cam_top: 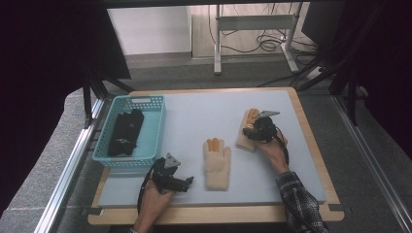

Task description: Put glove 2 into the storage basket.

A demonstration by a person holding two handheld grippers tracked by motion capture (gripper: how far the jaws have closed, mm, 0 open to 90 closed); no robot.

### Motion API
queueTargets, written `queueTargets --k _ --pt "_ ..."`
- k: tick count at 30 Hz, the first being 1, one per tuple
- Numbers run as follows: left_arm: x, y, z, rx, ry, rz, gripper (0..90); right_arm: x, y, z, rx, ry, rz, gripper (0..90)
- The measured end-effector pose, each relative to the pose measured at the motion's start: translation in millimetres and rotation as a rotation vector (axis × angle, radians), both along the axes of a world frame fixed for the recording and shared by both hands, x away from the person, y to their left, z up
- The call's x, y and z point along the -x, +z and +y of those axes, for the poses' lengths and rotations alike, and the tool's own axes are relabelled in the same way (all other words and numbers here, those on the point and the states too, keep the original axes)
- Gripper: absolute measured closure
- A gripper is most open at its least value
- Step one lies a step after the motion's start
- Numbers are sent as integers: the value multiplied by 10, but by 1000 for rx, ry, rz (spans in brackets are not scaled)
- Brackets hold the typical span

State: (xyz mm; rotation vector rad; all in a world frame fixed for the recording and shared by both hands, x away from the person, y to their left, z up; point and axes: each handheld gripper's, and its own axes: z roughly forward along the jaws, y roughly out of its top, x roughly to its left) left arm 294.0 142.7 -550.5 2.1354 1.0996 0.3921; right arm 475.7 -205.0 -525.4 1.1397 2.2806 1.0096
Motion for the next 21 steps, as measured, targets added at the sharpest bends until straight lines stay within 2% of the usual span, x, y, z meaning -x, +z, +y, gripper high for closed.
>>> queueTargets --k 1,2,4,12,17,21 --pt "0 0 0 0 0 0 18 0 0 0 0 0 0 508" --pt "0 0 0 0 0 0 18 9 4 0 -5 -9 3 562" --pt "0 0 -1 1 1 0 18 30 43 -9 1 -6 2 592" --pt "1 1 0 -1 0 0 18 217 316 -78 -48 46 -24 600" --pt "1 0 0 1 0 -1 18 437 495 -62 -64 101 -47 601" --pt "1 1 2 -2 -2 0 18 673 657 12 -72 174 -62 601"
